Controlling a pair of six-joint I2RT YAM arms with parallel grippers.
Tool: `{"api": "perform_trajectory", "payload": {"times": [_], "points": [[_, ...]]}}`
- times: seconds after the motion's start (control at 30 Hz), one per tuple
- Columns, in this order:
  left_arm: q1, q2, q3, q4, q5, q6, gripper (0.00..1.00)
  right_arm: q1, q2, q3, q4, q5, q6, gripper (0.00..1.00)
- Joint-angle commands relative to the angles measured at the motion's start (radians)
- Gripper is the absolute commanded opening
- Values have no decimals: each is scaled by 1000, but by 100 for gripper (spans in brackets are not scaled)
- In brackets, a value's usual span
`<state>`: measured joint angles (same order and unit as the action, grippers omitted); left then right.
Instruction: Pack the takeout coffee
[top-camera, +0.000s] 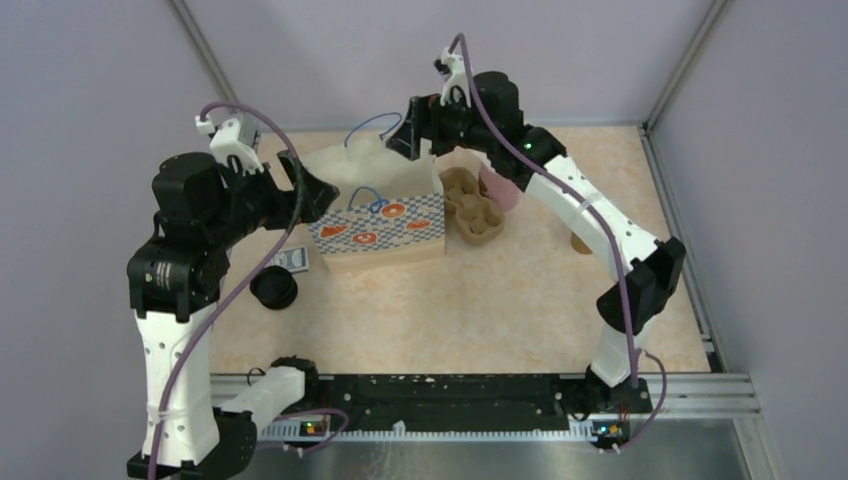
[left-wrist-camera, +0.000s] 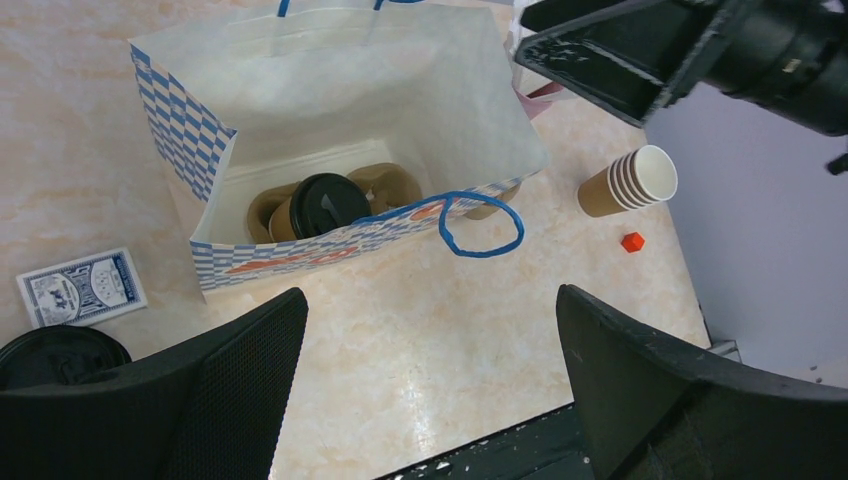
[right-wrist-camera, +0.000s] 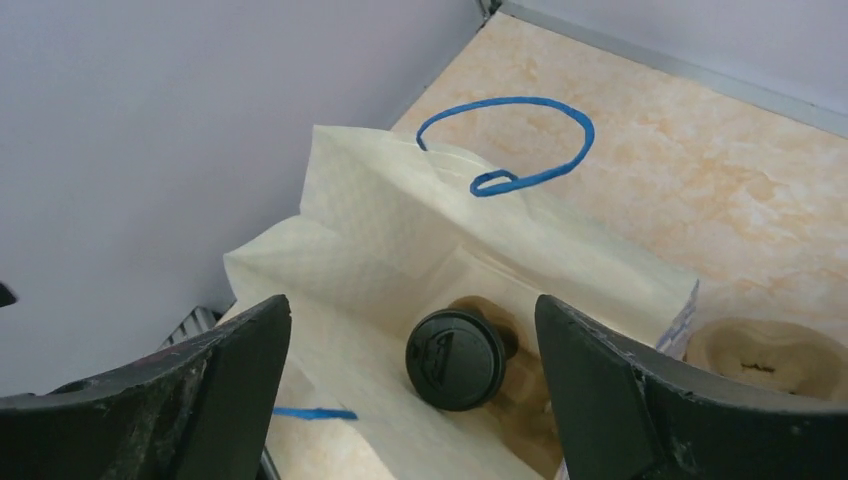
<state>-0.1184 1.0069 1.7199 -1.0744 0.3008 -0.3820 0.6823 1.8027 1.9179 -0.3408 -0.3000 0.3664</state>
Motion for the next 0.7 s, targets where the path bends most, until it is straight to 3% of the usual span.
{"api": "perform_trajectory", "payload": {"times": [0.0,0.2,0.43,0.67], "points": [[3,14,38,10,-16,14,99,2,-100,95,-243,80,69,91],[3,50,107,7,-9,21,99,2,-176,215,-551,129,80,92],[3,11,89,120,39,22,99,1,-387,71,-561,179,146,93],[3,-76,-16,205,63,33,99,2,-595,-88,-520,343,179,93]]}}
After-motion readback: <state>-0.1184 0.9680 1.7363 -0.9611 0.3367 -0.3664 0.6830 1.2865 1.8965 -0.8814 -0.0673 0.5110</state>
